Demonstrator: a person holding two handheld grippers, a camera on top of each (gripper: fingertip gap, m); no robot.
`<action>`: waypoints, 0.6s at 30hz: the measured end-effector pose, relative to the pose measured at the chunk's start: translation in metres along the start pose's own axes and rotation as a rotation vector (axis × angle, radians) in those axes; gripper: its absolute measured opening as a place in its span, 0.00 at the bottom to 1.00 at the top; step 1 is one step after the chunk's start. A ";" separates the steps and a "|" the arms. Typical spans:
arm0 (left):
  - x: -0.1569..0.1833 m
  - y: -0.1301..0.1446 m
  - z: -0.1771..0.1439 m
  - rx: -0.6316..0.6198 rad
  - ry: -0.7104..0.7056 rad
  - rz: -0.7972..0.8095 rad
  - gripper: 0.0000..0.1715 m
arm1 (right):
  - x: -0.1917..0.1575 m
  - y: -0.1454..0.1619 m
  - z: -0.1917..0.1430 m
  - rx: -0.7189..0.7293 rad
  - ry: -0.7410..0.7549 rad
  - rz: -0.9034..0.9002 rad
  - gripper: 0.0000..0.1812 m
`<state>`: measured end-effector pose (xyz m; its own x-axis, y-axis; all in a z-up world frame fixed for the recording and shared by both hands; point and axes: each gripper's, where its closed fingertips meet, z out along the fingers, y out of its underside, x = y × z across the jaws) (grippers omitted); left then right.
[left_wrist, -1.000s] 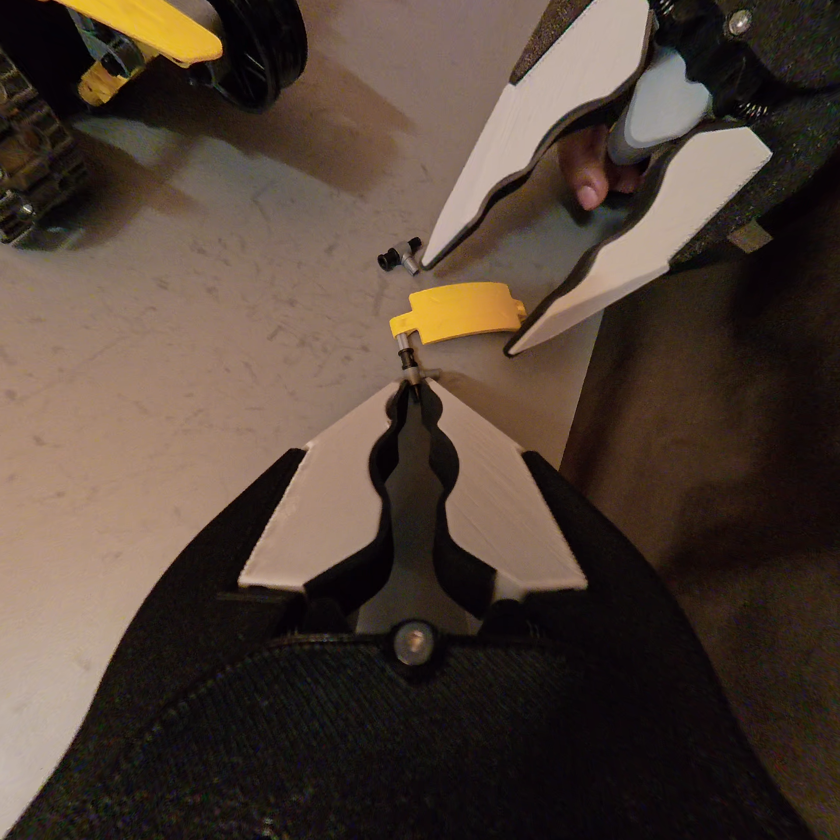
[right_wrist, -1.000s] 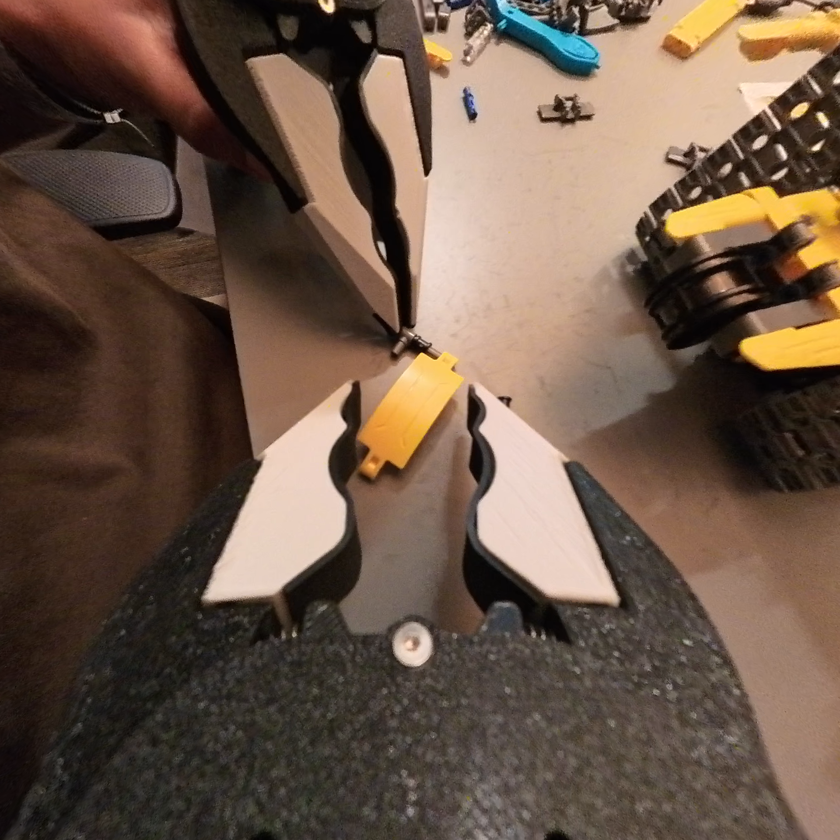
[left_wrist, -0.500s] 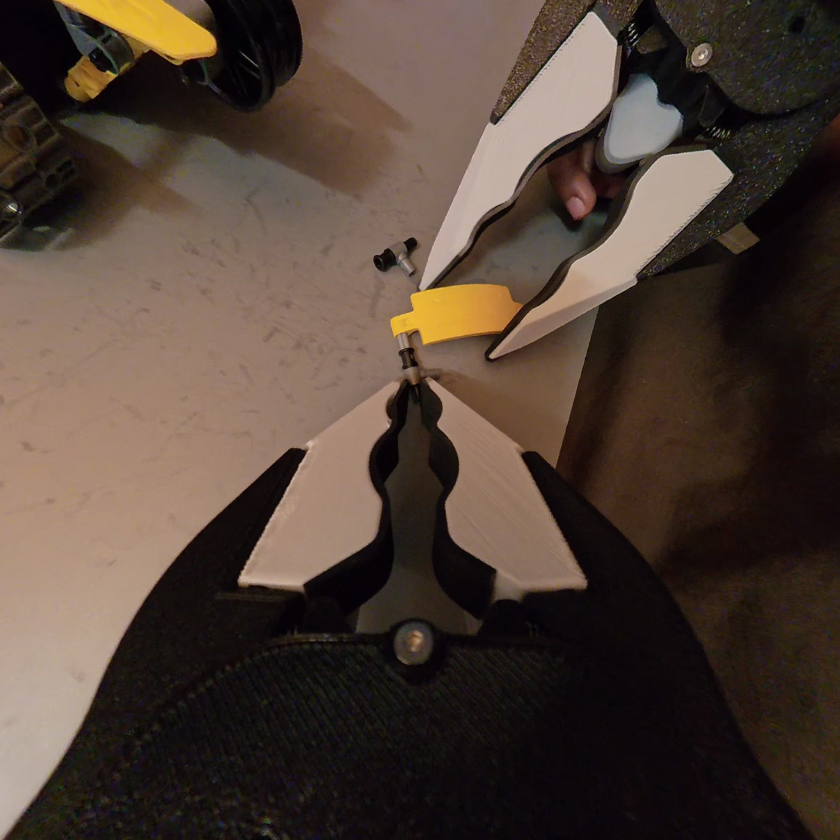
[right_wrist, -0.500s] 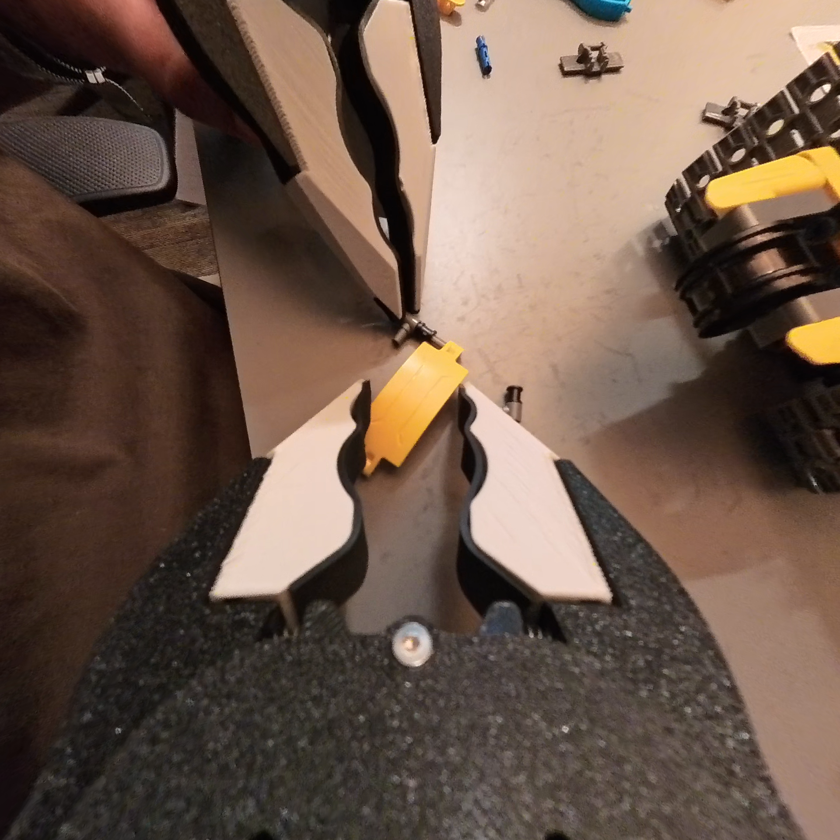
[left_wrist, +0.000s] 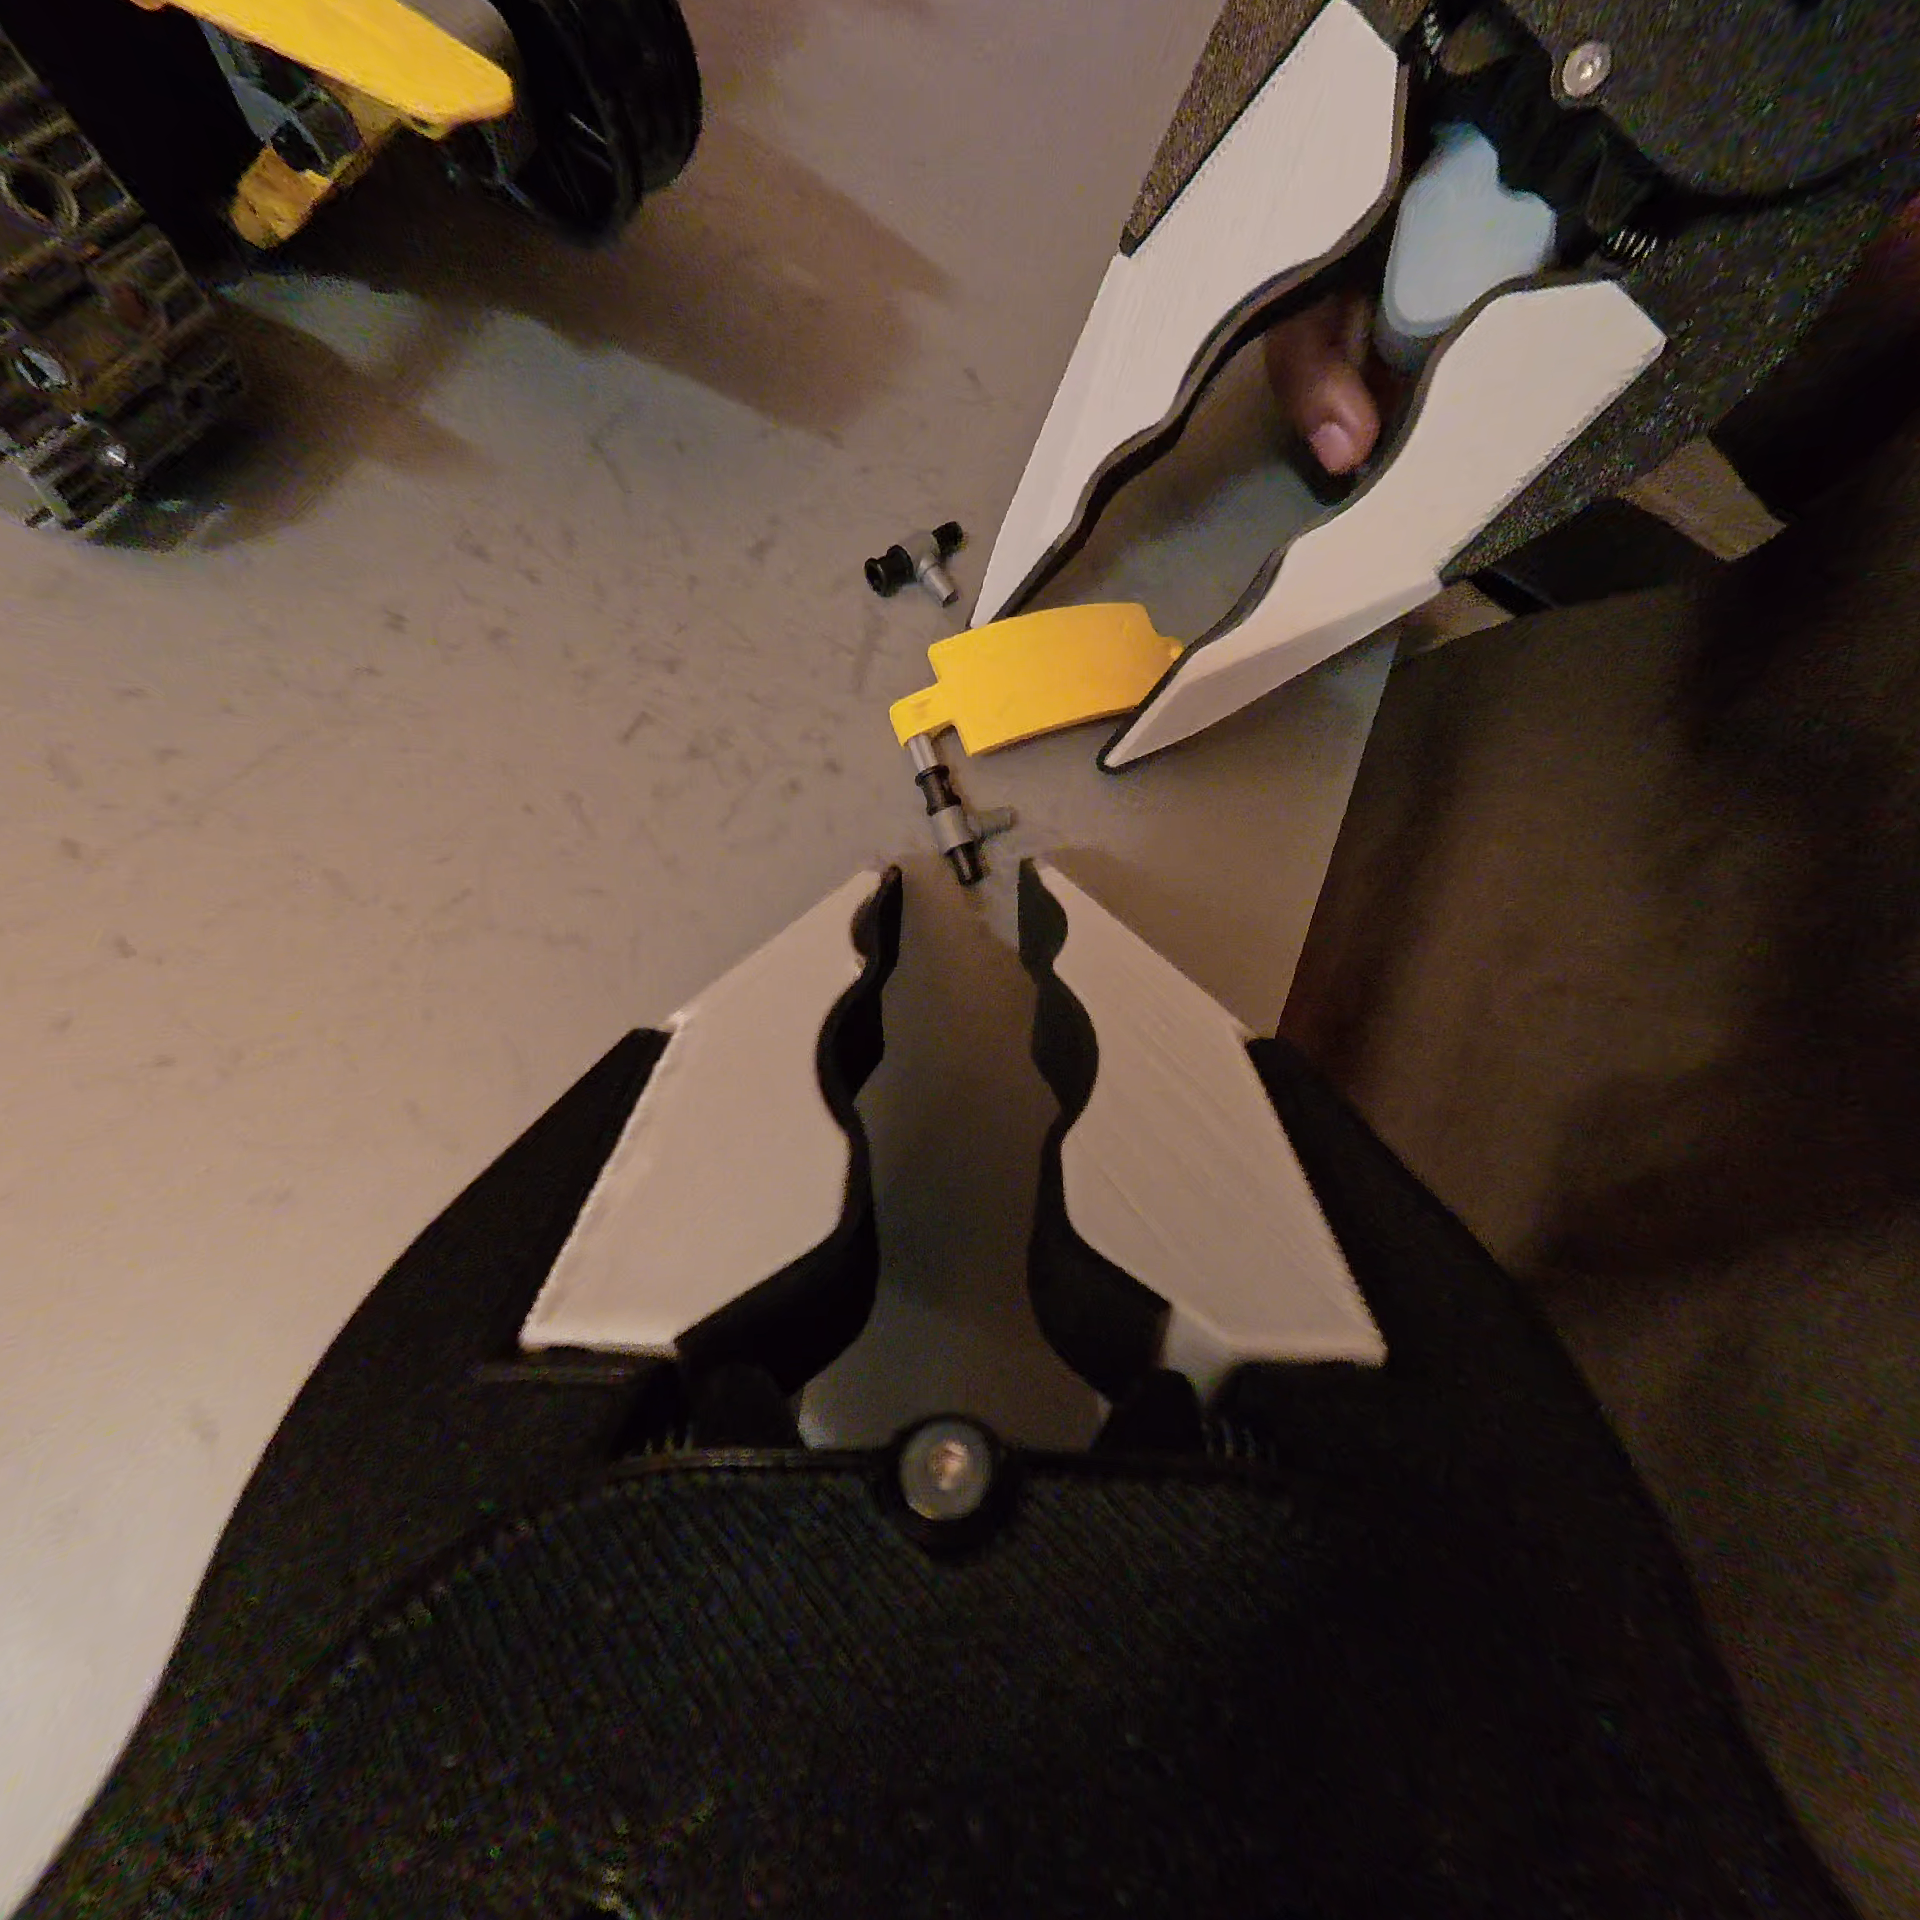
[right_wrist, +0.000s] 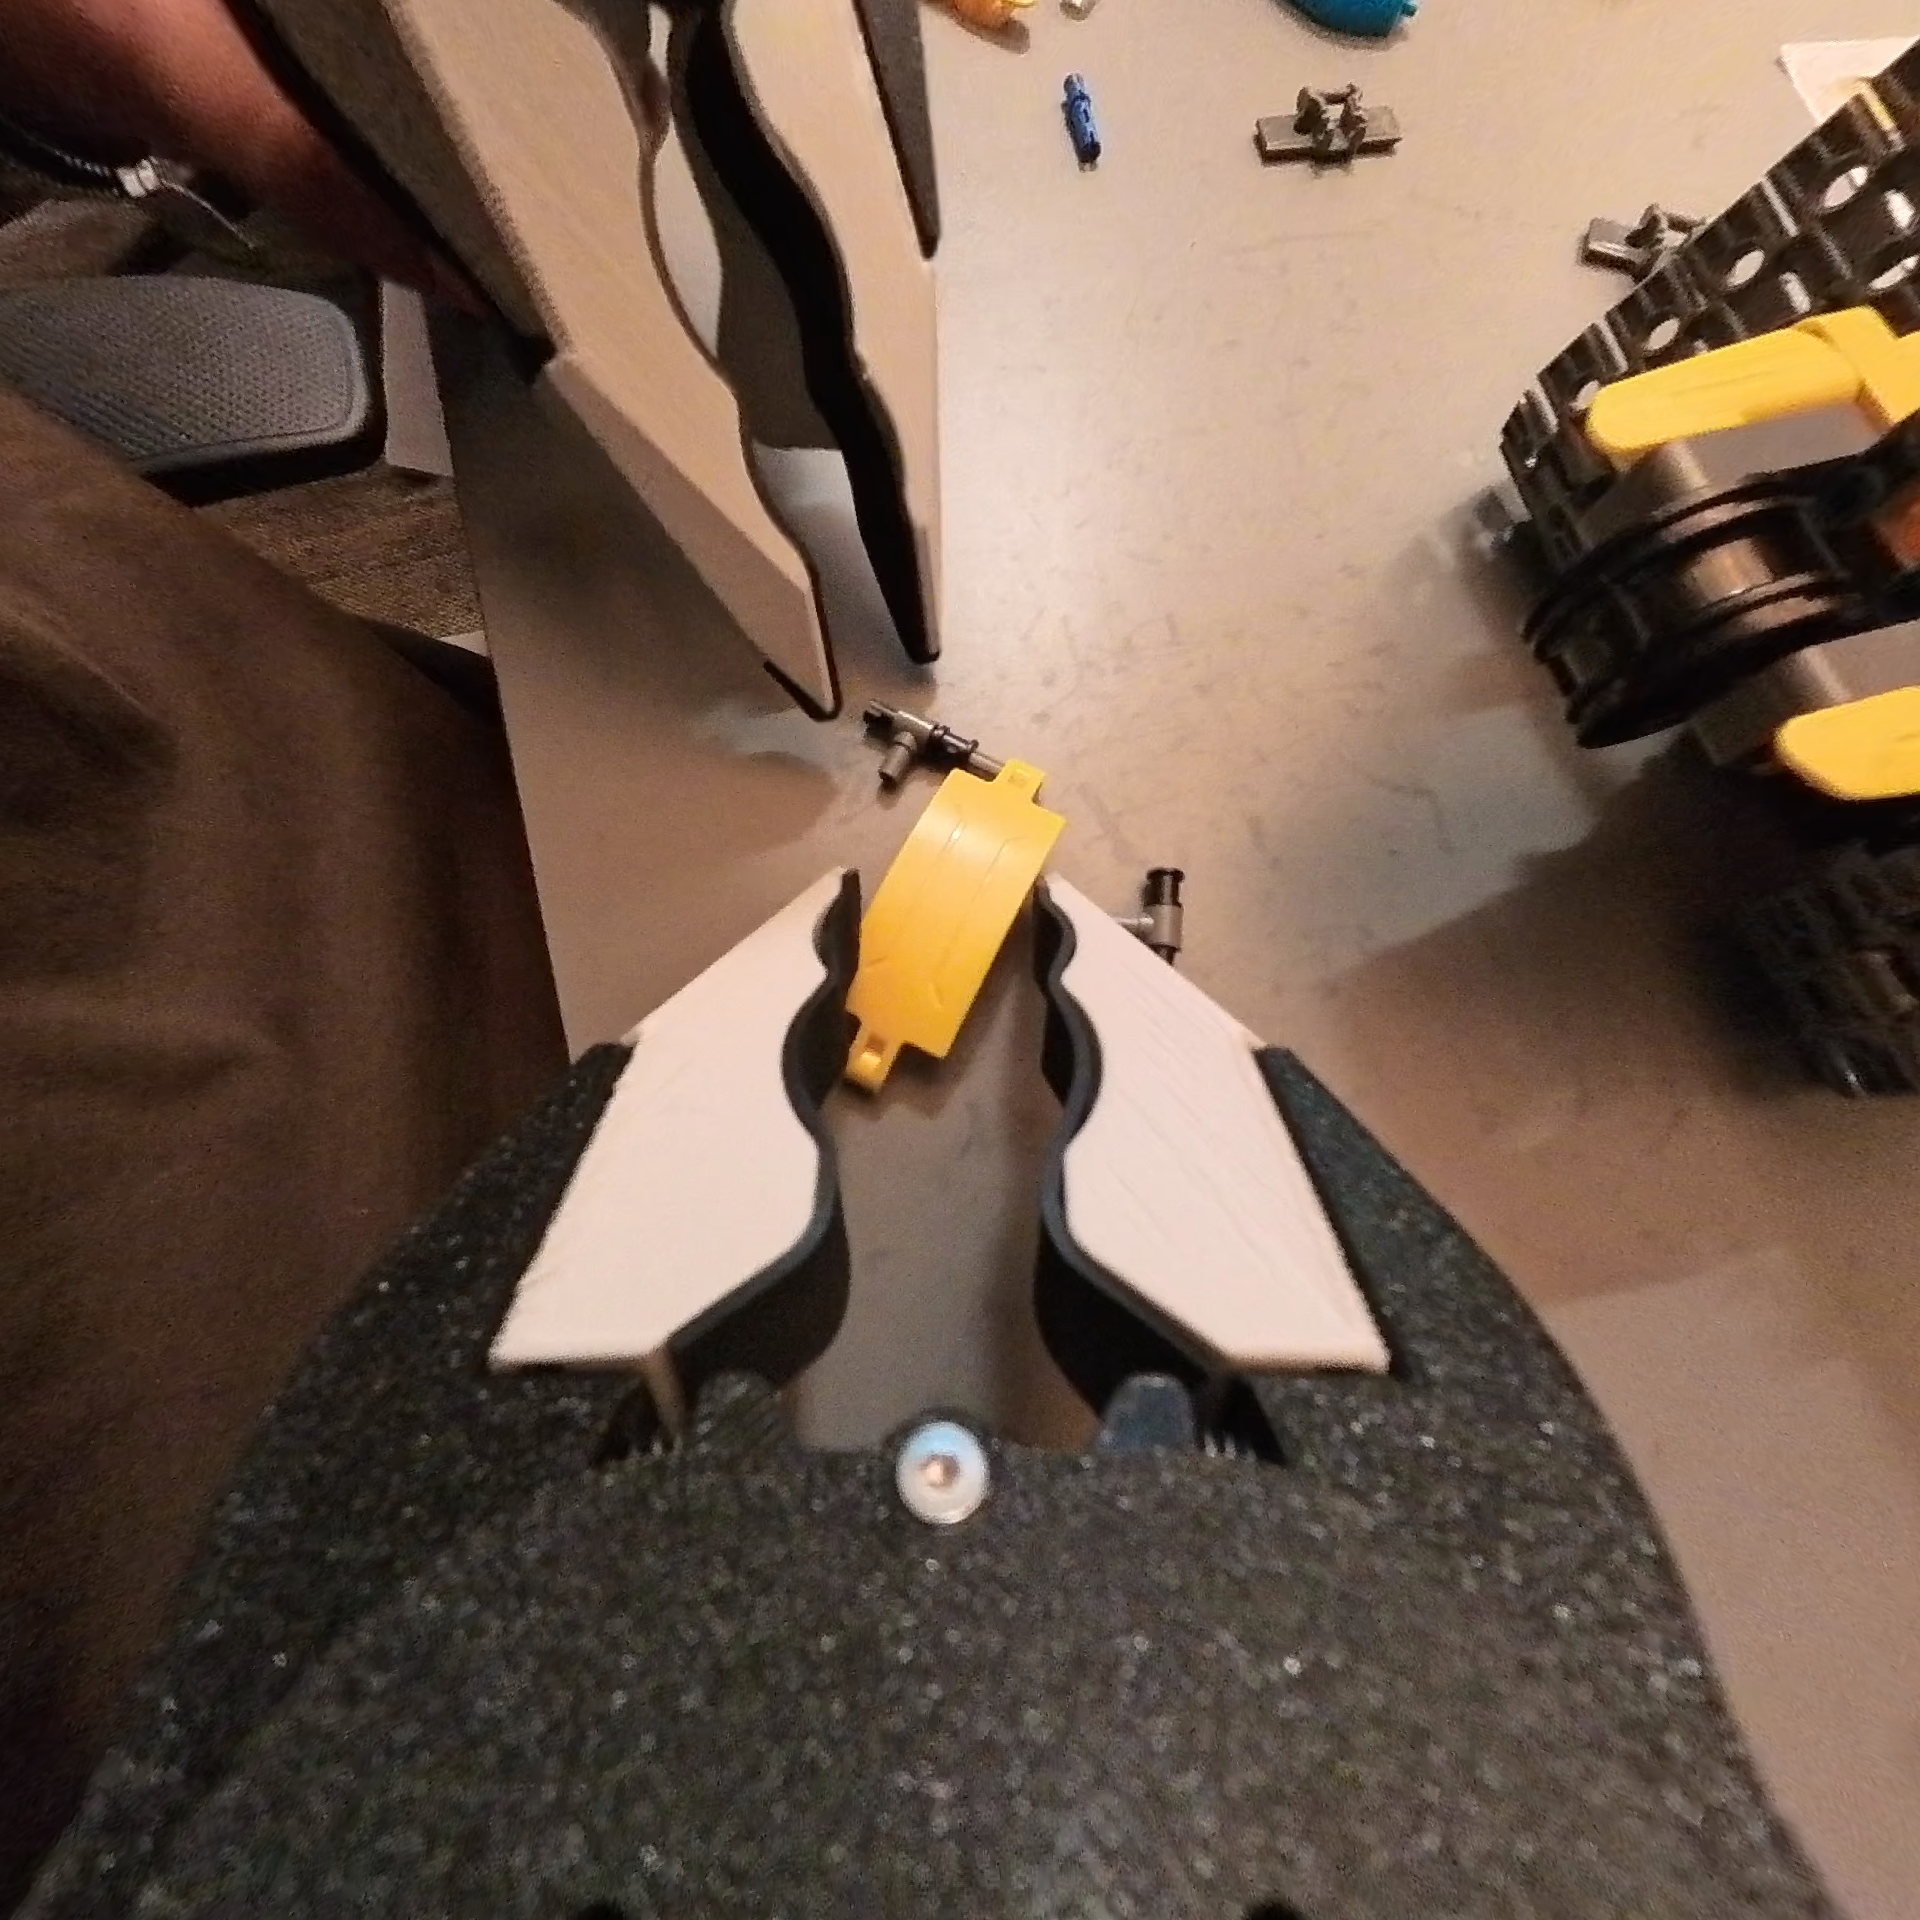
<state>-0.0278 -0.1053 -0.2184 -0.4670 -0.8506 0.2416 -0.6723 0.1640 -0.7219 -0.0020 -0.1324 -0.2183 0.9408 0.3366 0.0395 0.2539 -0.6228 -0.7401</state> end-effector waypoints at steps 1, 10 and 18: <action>0.000 0.000 0.000 0.001 -0.018 0.021 0.11 | 0.000 0.000 0.000 0.000 0.000 0.002 0.18; 0.003 0.000 0.003 -0.009 -0.057 0.070 0.00 | -0.002 -0.001 0.001 -0.004 0.001 -0.003 0.18; 0.004 -0.001 0.003 -0.005 -0.014 0.014 0.00 | -0.005 0.001 -0.001 -0.003 -0.025 0.009 0.18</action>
<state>-0.0275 -0.1107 -0.2192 -0.4679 -0.8553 0.2224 -0.6686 0.1781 -0.7219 -0.0060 -0.1352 -0.2187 0.9372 0.3483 0.0158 0.2460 -0.6284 -0.7380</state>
